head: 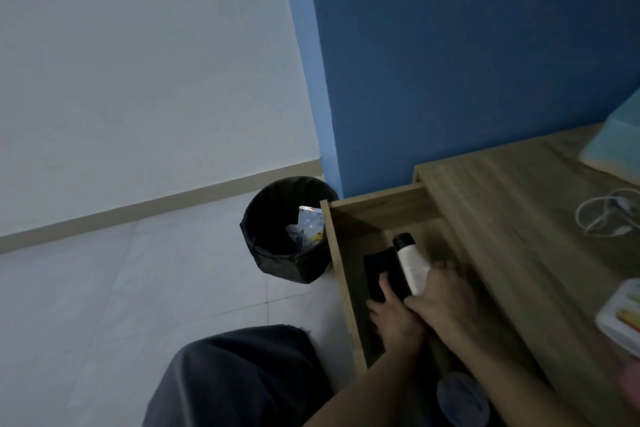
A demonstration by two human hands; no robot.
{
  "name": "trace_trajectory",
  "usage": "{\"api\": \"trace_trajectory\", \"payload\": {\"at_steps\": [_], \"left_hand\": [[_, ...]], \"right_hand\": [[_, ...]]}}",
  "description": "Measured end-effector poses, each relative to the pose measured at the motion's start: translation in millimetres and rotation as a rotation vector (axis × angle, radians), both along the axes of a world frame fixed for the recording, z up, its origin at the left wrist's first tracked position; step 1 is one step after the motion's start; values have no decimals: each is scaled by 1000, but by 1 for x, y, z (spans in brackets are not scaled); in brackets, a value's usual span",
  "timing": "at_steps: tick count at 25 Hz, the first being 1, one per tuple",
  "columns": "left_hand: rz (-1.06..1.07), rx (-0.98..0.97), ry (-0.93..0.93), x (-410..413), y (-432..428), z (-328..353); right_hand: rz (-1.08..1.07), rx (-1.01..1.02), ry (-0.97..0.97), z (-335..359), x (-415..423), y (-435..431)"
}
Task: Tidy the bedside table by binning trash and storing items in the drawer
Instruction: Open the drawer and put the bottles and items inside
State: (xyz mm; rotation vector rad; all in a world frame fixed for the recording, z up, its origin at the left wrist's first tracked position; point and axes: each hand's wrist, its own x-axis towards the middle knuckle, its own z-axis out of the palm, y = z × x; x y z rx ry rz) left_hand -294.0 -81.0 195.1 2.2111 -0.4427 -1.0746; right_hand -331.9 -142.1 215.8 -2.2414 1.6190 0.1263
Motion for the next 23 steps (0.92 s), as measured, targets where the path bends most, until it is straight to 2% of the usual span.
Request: {"api": "trace_trajectory", "payload": {"at_steps": [3,4,8,11,13,15,17,20,23], "left_hand": [[-14,70,24,2,7,-25],[-22,91,10,3,7,-32],[-17,102,-41,3,1,-45],[90,21,-5,2,6,-37],[120,-105,-160,4,6,-23],[118,-306,-402,6,-3,0],[124,-549,-462,-5,-20,33],[-109,-742,-377,-41,-43,72],[-543,-661,-114,-94,-61,94]], "right_hand": [[-280,370,-124,-40,-10,4],[-319,422,-170,-48,-14,9],[-388,305,-216,-63,-13,16],[-240,271,-97,-50,-9,17],[-197,262,-235,-30,-10,16],[-94,130,-460,-1,-16,20],[-75,-90,-642,29,-38,21],[-205,-462,-745,68,-89,5],[-448,-651,-686,84,-151,-15]]}}
